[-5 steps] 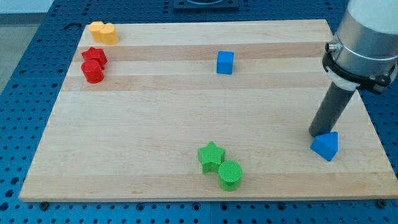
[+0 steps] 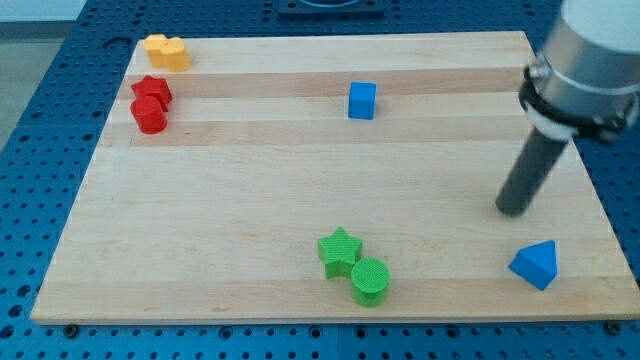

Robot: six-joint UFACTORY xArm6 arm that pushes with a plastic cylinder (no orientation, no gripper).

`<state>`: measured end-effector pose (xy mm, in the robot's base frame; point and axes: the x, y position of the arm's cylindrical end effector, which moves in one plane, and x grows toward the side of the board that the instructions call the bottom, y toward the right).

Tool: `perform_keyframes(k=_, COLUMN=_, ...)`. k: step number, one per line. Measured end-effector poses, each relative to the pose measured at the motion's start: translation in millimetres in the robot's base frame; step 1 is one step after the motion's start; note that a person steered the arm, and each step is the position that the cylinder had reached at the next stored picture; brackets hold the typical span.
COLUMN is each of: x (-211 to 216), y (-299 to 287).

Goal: Slide blue cube above the blue triangle

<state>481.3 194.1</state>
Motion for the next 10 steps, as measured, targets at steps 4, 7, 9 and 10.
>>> perform_keyframes(k=4, x=-209.4, y=-36.2)
perform_keyframes(k=7, x=-207.6, y=-98.9)
perform_keyframes(k=9, x=-150.8, y=-127.3)
perform_keyframes(k=10, x=-123.9, y=-127.3)
